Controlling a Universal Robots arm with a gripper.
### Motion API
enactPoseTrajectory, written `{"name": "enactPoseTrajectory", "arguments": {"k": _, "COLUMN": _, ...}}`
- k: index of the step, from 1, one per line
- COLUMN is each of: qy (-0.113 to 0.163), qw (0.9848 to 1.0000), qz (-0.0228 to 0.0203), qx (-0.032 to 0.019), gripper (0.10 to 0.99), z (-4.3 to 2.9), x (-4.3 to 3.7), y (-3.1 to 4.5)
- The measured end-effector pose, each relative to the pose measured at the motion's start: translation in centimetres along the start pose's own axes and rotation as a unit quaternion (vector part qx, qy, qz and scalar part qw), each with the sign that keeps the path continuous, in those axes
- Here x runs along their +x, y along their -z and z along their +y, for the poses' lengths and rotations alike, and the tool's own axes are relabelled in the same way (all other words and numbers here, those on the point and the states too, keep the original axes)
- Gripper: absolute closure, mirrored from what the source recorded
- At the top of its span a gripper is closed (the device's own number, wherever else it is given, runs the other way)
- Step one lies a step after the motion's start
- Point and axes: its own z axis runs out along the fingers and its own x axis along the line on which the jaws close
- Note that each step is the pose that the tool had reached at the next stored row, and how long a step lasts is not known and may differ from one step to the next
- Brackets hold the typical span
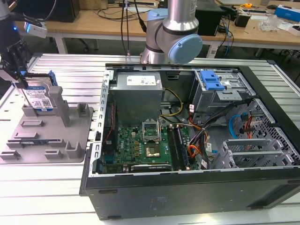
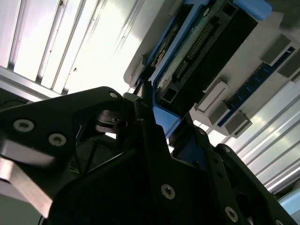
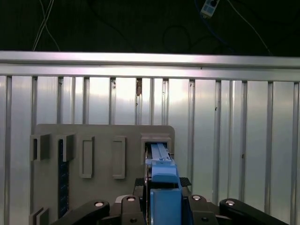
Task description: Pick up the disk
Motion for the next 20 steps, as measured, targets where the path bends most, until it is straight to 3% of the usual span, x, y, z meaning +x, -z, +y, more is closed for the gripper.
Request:
{"name": "enactPoseTrajectory", "arguments": {"k": 4, "qy": 0.0, "qw": 1.0, "qz": -0.005, "qx": 0.0001, "gripper": 0.718, "z": 0.01, "x": 0.28, "y": 0.05}}
{"name": "enactPoseTrajectory", "arguments": {"k": 9, "qy": 0.0, "qw": 1.0, "qz": -0.0068, "qx": 0.0002, "gripper": 0.718, "z": 0.02, "x": 0.4, "y": 0.46}}
{"name": "enactPoseTrajectory", "arguments": {"k": 20, "qy": 0.0, "qw": 1.0, "qz": -0.0078, "qx": 0.0002, "gripper": 0.718, "z": 0.06, "x": 0.48, "y": 2.72}}
